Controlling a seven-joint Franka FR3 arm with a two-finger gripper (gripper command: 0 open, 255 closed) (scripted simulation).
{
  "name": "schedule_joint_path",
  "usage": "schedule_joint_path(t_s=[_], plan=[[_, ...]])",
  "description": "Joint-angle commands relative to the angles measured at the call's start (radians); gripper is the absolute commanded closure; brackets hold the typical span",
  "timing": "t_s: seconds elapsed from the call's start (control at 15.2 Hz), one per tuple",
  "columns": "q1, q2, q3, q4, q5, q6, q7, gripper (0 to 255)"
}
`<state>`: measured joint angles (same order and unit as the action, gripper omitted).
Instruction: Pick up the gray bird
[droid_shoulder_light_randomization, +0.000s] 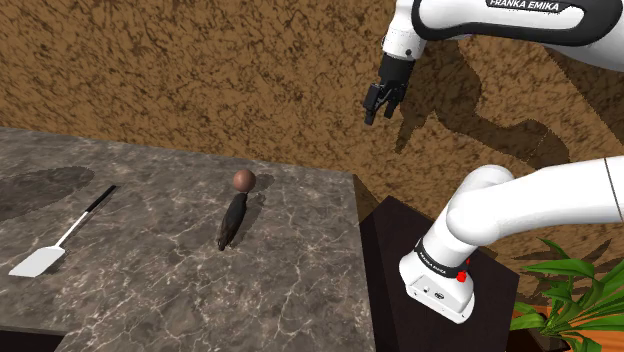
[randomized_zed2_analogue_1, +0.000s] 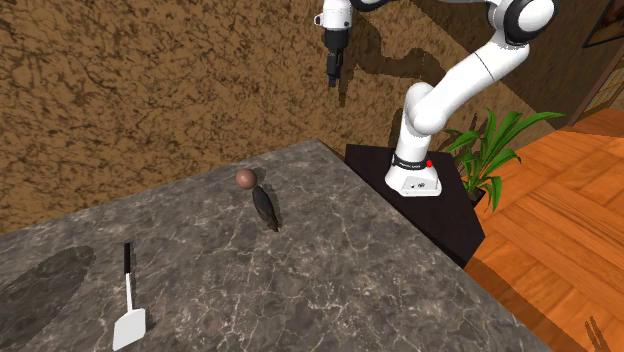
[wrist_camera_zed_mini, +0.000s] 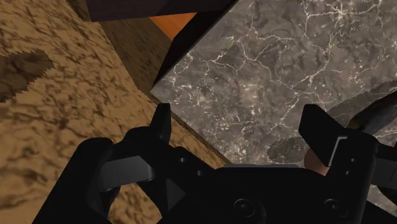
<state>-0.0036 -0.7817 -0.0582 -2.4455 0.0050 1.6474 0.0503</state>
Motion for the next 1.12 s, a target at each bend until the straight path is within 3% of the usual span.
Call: schedule_joint_path(t_s=[0.0, 0.53, 1.06], plan=[[0.0, 0.0, 0.0, 0.0, 0.0, 0.0, 0.0, 0], [0.033, -0.021, 0.188, -0.169, 0.144, 0.22, 0.293, 0], [0.056, 0.12, 0.409, -0.214, 0.262, 0.49, 0.589, 0]])
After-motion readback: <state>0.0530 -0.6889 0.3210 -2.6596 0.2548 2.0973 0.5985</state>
